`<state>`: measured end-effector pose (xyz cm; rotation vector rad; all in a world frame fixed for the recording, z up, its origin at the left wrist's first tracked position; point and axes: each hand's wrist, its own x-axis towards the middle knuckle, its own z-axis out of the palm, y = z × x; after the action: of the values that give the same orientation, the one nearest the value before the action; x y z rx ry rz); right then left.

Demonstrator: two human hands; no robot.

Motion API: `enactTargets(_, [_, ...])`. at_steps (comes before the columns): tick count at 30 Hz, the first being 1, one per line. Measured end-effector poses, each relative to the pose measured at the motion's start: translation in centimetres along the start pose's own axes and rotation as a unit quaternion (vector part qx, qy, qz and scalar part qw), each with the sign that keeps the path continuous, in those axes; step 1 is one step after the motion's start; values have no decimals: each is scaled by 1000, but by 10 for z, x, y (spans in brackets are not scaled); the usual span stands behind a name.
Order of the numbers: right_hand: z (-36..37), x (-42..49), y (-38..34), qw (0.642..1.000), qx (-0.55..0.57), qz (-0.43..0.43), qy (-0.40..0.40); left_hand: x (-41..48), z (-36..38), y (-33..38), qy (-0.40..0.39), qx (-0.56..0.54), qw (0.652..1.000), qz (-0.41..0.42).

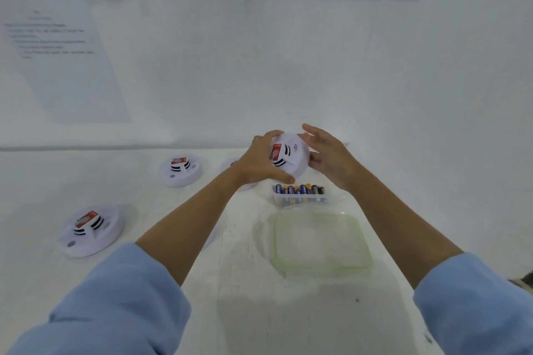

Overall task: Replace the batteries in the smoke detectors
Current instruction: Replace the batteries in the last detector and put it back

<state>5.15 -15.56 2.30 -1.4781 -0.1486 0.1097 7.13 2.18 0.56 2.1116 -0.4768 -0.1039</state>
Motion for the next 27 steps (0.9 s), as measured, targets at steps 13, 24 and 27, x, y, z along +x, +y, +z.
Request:
enactTargets(13, [-39,13,13,991,85,82,-66,21,25,-2,-22,-230,973,12])
enactTargets(24, [-30,13,28,997,47,48,-30,17,37,-12,57,-152,982,96])
enactTargets(27, [-30,10,27,997,32,44,-47,17,39,-14,73,-147,982,99])
